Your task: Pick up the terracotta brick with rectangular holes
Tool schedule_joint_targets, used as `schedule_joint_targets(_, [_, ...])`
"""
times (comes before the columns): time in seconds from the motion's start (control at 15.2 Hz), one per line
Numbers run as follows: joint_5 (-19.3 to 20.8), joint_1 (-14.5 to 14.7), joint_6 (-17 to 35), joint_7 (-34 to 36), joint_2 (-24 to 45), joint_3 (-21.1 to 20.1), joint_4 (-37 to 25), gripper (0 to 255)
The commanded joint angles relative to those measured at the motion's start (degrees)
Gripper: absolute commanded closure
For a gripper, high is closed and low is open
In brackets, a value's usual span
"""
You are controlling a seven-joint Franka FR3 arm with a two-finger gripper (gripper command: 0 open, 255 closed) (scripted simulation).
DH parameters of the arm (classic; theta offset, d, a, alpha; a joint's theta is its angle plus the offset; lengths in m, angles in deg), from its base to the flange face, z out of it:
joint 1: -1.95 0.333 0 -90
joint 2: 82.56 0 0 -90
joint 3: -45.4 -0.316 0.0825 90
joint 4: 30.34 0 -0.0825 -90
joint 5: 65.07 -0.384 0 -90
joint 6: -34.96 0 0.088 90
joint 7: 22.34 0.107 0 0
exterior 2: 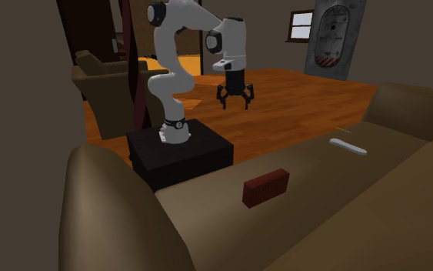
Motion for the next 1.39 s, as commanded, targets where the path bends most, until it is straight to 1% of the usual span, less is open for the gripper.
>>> schedule_joint_targets(0.0, [1.10,-1.15,2.66,4.79,4.51,-1.67,-1.60,0])
schedule_joint_targets(0.13, [2.75,-2.07,5.19,9.88,9.30,-3.33,-3.42,0])
schedule_joint_targets(0.33, [6.25,-3.11,8.40,17.89,16.79,-5.14,-6.77,0])
schedule_joint_targets(0.59, [12.00,-3.09,11.35,28.70,27.00,-5.55,-12.31,0])
schedule_joint_targets(0.92, [18.11,-0.81,13.03,40.49,39.28,-3.07,-20.79,0])
schedule_joint_targets(1.12, [20.30,1.05,13.27,46.12,46.24,-0.82,-26.60,0])
schedule_joint_targets(1.32, [21.42,2.81,13.05,50.79,53.02,1.51,-32.92,0])
